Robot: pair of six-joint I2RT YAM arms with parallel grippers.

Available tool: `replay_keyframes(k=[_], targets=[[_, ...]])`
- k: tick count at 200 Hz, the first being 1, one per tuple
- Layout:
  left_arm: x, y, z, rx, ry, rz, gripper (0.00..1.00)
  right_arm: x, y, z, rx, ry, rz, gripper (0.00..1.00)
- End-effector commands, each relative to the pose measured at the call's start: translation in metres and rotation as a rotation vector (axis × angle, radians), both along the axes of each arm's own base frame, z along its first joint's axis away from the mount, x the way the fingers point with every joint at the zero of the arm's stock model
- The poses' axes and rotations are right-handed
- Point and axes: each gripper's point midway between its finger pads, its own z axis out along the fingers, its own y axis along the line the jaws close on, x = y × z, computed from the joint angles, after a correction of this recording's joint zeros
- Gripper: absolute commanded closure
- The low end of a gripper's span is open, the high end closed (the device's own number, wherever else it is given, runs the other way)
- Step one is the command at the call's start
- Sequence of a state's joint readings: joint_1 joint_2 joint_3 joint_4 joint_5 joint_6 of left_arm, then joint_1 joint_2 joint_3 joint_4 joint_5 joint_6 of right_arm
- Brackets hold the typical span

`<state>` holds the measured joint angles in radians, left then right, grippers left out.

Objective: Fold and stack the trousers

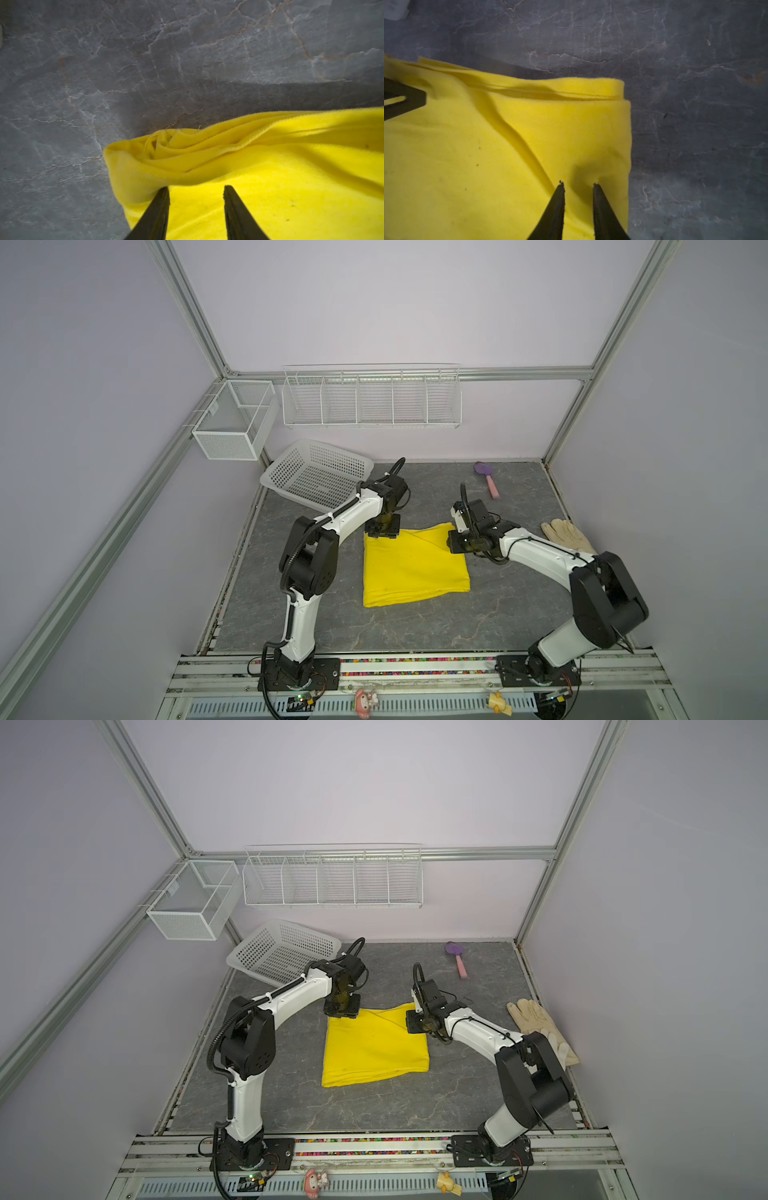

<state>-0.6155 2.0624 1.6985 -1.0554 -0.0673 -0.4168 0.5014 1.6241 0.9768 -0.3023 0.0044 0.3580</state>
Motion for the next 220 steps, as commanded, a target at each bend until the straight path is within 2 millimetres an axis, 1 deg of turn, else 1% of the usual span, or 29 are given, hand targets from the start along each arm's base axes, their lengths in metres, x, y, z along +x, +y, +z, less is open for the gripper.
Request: replay_keyframes(k=[1,15,27,41,53,77,90,111,127,138,158,176,186,189,193,198,204,220], targets=[[0.000,0.012,-0.004,0.059,0.007,-0.021,0.55,0.022,-0.007,-0.010,-0.044,-0.043,-0.030,0.73],[0.002,0.015,-0.011,0.079,0.006,-0.023,0.55,0.021,-0.013,-0.028,-0.084,0.002,-0.039,0.73],[0.005,0.015,-0.013,0.068,-0.002,-0.019,0.54,0.016,-0.020,-0.042,-0.122,0.041,-0.050,0.73],[0.008,0.013,-0.011,0.054,-0.015,-0.020,0.52,0.010,-0.025,-0.049,-0.136,0.067,-0.046,0.73],[0.009,0.014,-0.013,0.056,-0.012,-0.028,0.50,0.008,-0.025,-0.044,-0.127,0.060,-0.034,0.73],[0.006,0.022,-0.028,0.090,0.021,-0.027,0.50,0.008,-0.023,-0.020,-0.110,0.014,0.000,0.70],[0.007,0.022,-0.028,0.080,0.009,-0.025,0.49,0.006,-0.021,-0.008,-0.099,-0.010,0.025,0.67],[0.013,0.019,-0.015,0.060,-0.015,-0.027,0.47,0.001,-0.015,0.009,-0.054,-0.046,0.061,0.62],[0.019,0.016,0.005,0.051,-0.038,-0.032,0.46,-0.004,-0.010,0.022,-0.024,-0.073,0.093,0.55],[0.022,0.013,0.021,0.030,-0.056,-0.027,0.45,-0.006,-0.008,0.030,-0.010,-0.096,0.111,0.49],[0.020,0.008,0.050,-0.016,-0.086,0.012,0.42,-0.010,-0.009,0.044,0.007,-0.115,0.121,0.33],[0.009,-0.003,0.069,-0.057,-0.096,0.050,0.37,-0.013,-0.010,0.056,0.036,-0.140,0.126,0.21],[0.000,-0.012,0.078,-0.081,-0.105,0.062,0.32,-0.014,-0.011,0.062,0.052,-0.141,0.127,0.17],[-0.003,-0.015,0.080,-0.087,-0.105,0.068,0.28,-0.015,-0.011,0.063,0.056,-0.141,0.127,0.16],[-0.007,-0.018,0.082,-0.094,-0.104,0.076,0.24,-0.015,-0.013,0.065,0.060,-0.138,0.124,0.14],[-0.013,-0.023,0.084,-0.104,-0.102,0.088,0.23,-0.016,-0.016,0.067,0.069,-0.139,0.117,0.13],[-0.019,-0.030,0.085,-0.126,-0.097,0.101,0.20,-0.017,-0.018,0.070,0.085,-0.140,0.111,0.11],[-0.037,-0.053,0.082,-0.199,-0.086,0.142,0.19,-0.019,-0.029,0.077,0.131,-0.146,0.072,0.07]])
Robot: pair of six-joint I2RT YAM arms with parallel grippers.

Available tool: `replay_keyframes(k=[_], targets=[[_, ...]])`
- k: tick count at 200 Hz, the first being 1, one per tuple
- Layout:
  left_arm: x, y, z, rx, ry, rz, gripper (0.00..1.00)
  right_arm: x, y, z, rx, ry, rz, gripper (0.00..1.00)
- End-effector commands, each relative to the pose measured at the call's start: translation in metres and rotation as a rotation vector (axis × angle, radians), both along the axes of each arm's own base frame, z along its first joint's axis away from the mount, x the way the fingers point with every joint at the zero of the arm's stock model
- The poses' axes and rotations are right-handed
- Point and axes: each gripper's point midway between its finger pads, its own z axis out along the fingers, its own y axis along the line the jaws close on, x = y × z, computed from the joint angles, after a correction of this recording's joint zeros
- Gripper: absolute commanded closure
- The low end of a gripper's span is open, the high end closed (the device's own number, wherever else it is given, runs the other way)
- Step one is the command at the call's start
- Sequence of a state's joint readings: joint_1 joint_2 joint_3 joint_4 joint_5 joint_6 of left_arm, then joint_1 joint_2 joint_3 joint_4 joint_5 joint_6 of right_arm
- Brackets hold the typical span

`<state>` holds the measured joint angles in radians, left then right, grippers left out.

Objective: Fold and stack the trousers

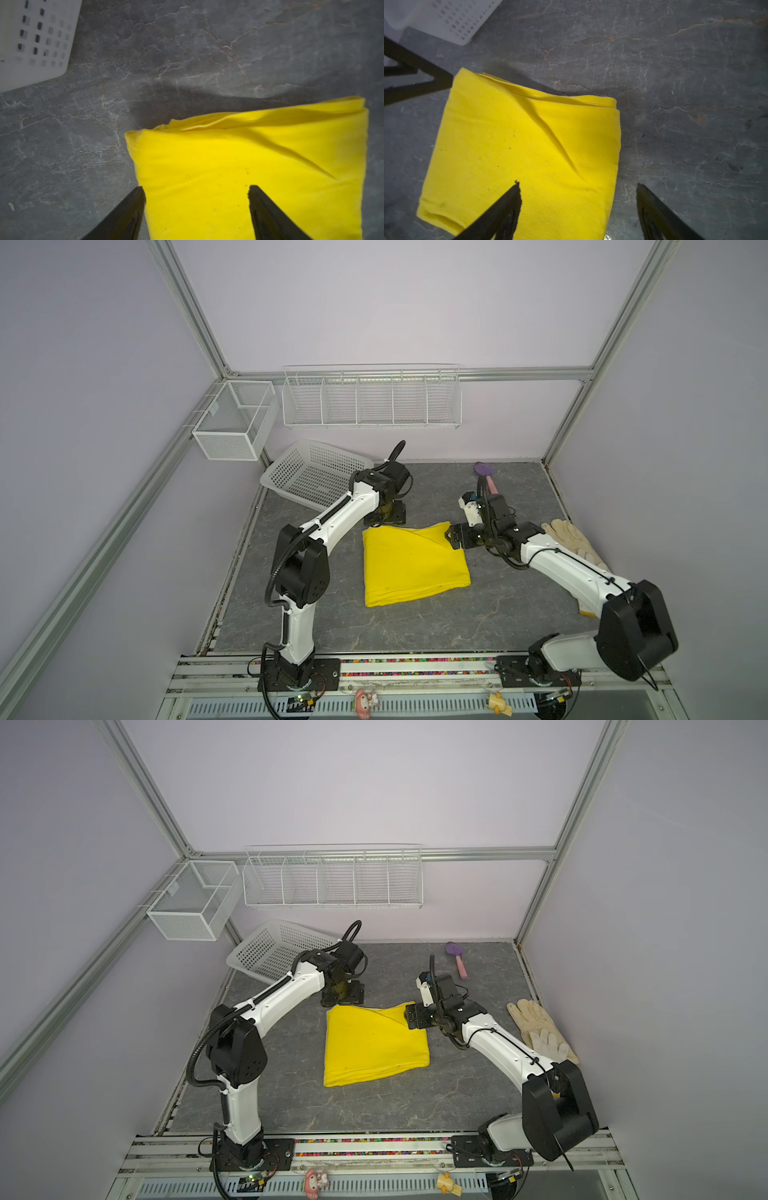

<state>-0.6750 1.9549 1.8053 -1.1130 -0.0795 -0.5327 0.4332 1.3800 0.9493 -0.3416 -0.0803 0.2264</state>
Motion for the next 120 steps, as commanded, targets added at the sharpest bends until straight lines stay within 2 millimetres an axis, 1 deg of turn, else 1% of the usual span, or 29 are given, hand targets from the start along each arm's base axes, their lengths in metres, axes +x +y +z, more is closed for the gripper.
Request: replay_keyframes(k=[1,13,25,27,29,41,60,81,106,120], targets=[[-0.035,-0.027,0.007,-0.098,0.039,0.080,0.19,-0.013,-0.013,0.003,0.056,0.031,-0.013,0.07],[-0.047,-0.037,-0.001,-0.133,0.048,0.132,0.18,-0.014,-0.024,0.006,0.076,0.030,-0.039,0.05],[-0.058,-0.044,-0.015,-0.153,0.062,0.191,0.17,-0.014,-0.032,0.014,0.088,0.014,-0.060,0.02],[-0.060,-0.045,-0.018,-0.155,0.067,0.204,0.17,-0.019,-0.035,0.006,0.082,0.032,-0.064,0.01],[-0.061,-0.048,-0.019,-0.163,0.066,0.208,0.16,-0.020,-0.037,0.005,0.082,0.035,-0.069,0.01],[-0.068,-0.060,-0.032,-0.187,0.069,0.232,0.14,-0.022,-0.045,0.006,0.088,0.029,-0.090,0.01],[-0.074,-0.073,-0.056,-0.176,0.091,0.250,0.14,-0.026,-0.054,0.006,0.097,0.028,-0.116,0.04],[-0.077,-0.073,-0.081,-0.148,0.105,0.272,0.15,-0.028,-0.060,0.007,0.102,0.028,-0.130,0.04],[-0.082,-0.062,-0.111,-0.078,0.121,0.260,0.15,-0.031,-0.064,0.006,0.100,0.030,-0.139,0.05],[-0.078,-0.055,-0.124,-0.031,0.114,0.256,0.15,-0.031,-0.068,0.005,0.096,0.031,-0.147,0.05]])
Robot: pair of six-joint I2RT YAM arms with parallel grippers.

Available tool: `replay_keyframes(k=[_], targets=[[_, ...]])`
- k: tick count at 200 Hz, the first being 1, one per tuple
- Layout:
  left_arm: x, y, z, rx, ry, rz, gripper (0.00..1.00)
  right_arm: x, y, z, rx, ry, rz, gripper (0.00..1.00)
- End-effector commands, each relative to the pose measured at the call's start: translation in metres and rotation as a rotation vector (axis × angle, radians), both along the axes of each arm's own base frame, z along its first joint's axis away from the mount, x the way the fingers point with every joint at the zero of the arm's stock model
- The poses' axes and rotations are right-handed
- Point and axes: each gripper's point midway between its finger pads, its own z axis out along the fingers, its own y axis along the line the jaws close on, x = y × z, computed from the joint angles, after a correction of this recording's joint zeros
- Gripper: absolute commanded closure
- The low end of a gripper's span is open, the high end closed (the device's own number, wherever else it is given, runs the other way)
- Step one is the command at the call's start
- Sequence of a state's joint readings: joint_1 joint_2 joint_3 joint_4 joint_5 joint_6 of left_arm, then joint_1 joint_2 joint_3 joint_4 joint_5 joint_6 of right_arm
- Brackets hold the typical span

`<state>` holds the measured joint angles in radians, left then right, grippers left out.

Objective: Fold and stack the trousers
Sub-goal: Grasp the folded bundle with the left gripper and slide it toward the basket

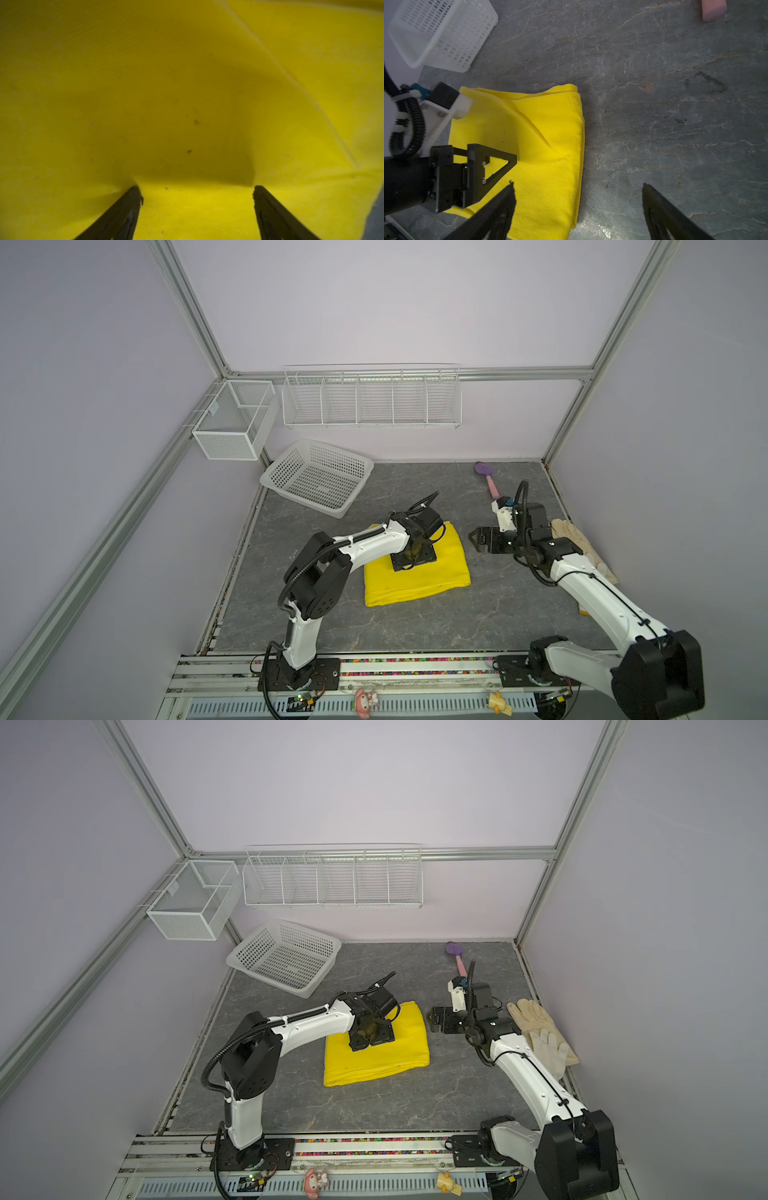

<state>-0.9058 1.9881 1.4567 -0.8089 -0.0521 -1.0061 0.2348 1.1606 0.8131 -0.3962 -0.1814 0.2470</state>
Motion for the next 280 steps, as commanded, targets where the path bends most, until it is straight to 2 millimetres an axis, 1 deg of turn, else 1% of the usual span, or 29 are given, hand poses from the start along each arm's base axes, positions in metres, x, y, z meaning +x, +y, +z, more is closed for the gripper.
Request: replay_keyframes(k=[1,23,61,64,74,94,112,138,149,167,175,197,211,229,245,261,280], targets=[[0.008,0.008,-0.021,0.052,-0.016,0.035,0.15,-0.009,-0.004,-0.006,0.006,0.025,-0.001,0.05],[0.024,0.011,-0.028,0.092,-0.026,0.000,0.15,-0.009,-0.006,-0.006,0.006,0.029,-0.005,0.05],[0.060,0.018,-0.036,0.140,-0.054,-0.032,0.16,-0.009,-0.006,-0.005,0.006,0.028,-0.003,0.05],[0.063,0.018,-0.036,0.141,-0.055,-0.038,0.16,-0.007,-0.014,-0.005,0.006,0.027,-0.028,0.05],[0.072,0.018,-0.039,0.140,-0.050,-0.043,0.16,-0.005,-0.016,-0.004,0.006,0.023,-0.033,0.05],[0.096,0.017,-0.040,0.154,-0.057,-0.058,0.16,-0.004,-0.017,-0.005,0.006,0.028,-0.037,0.05],[0.119,0.009,-0.037,0.161,-0.093,-0.123,0.16,-0.001,-0.018,-0.004,0.014,0.024,-0.044,0.05],[0.148,0.012,-0.038,0.242,-0.099,-0.198,0.16,0.002,-0.018,-0.005,0.018,0.029,-0.049,0.05],[0.159,0.010,-0.039,0.230,-0.109,-0.222,0.17,0.003,-0.018,-0.006,0.019,0.030,-0.052,0.05],[0.179,0.021,-0.040,0.247,-0.118,-0.191,0.17,0.004,-0.019,-0.007,0.015,0.035,-0.054,0.05],[0.187,0.023,-0.040,0.231,-0.117,-0.172,0.17,0.004,-0.020,-0.008,0.013,0.037,-0.054,0.05],[0.209,0.014,-0.041,0.122,-0.128,-0.157,0.17,0.006,-0.022,-0.009,0.012,0.043,-0.055,0.05],[0.222,0.009,-0.038,0.089,-0.168,-0.151,0.17,0.007,-0.023,-0.010,0.009,0.048,-0.059,0.05],[0.239,0.008,-0.035,0.099,-0.229,-0.161,0.17,0.009,-0.024,-0.010,0.011,0.051,-0.061,0.05],[0.254,0.014,-0.032,0.126,-0.267,-0.168,0.17,0.010,-0.024,-0.011,0.013,0.056,-0.061,0.05],[0.268,0.018,-0.028,0.101,-0.293,-0.148,0.18,0.010,-0.025,-0.014,0.009,0.067,-0.064,0.05],[0.279,0.012,-0.017,0.080,-0.352,-0.172,0.18,0.011,-0.025,-0.016,0.010,0.075,-0.063,0.06]])
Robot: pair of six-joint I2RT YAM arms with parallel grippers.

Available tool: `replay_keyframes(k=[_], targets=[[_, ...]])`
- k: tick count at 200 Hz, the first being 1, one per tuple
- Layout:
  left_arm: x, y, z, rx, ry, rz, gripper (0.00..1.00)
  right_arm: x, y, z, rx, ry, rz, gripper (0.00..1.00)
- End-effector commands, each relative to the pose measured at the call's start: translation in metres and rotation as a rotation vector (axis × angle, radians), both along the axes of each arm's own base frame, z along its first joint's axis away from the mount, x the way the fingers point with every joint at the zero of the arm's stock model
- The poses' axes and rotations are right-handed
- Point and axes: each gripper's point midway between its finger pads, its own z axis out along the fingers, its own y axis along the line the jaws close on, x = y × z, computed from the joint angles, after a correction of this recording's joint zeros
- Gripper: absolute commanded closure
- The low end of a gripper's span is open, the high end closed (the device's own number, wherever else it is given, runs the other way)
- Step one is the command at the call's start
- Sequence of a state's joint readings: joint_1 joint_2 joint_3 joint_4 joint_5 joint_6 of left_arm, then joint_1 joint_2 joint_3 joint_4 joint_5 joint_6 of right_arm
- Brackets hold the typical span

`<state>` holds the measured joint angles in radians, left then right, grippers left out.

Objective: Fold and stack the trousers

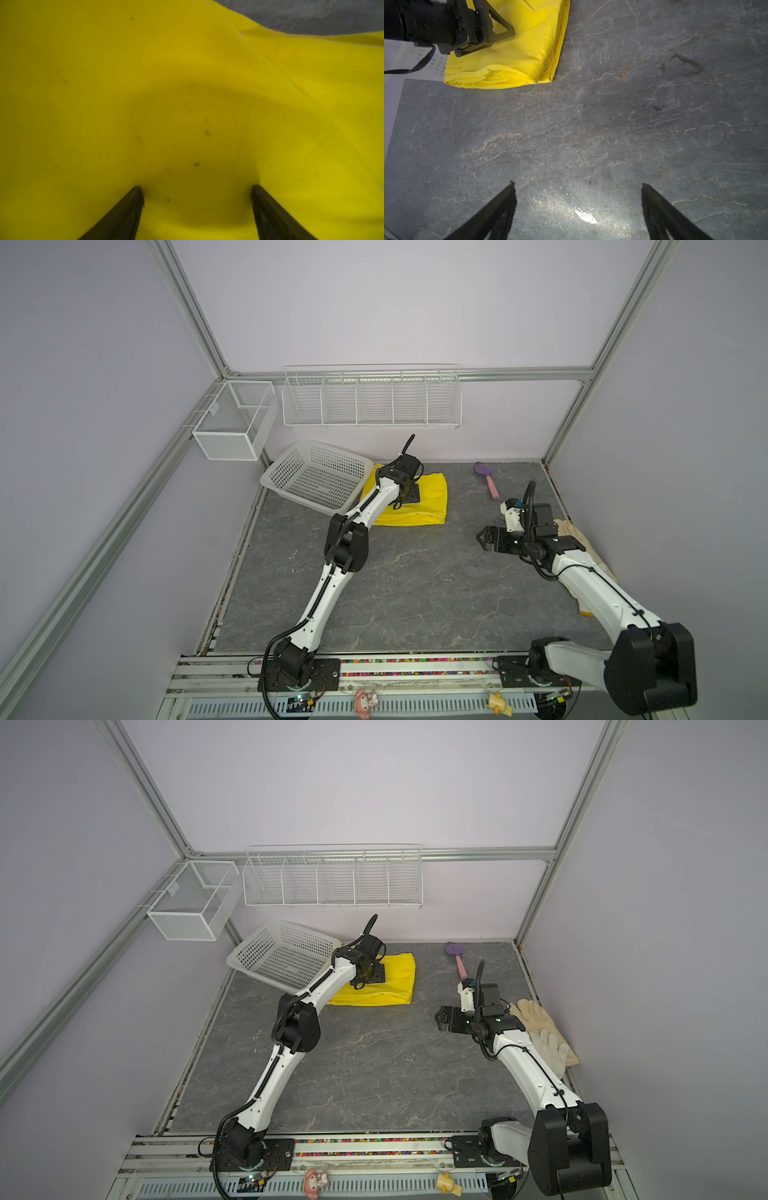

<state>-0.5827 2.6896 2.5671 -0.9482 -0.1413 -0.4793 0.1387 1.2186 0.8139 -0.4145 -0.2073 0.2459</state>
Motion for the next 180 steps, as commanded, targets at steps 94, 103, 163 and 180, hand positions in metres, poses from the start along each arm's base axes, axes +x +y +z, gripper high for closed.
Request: replay_keyframes(k=[94,103,163,180], targets=[[-0.009,-0.038,0.102,-0.172,-0.138,-0.155,0.16,0.022,0.009,0.016,0.036,-0.027,0.035,0.11],[-0.018,-0.037,0.113,-0.164,-0.136,-0.180,0.16,0.023,0.009,0.017,0.035,-0.032,0.038,0.11],[-0.104,0.017,0.144,-0.041,-0.127,-0.338,0.07,0.047,0.010,0.031,0.058,-0.122,0.051,0.11],[-0.123,0.051,0.138,-0.002,-0.137,-0.335,0.04,0.055,0.002,0.031,0.037,-0.155,0.028,0.11]])
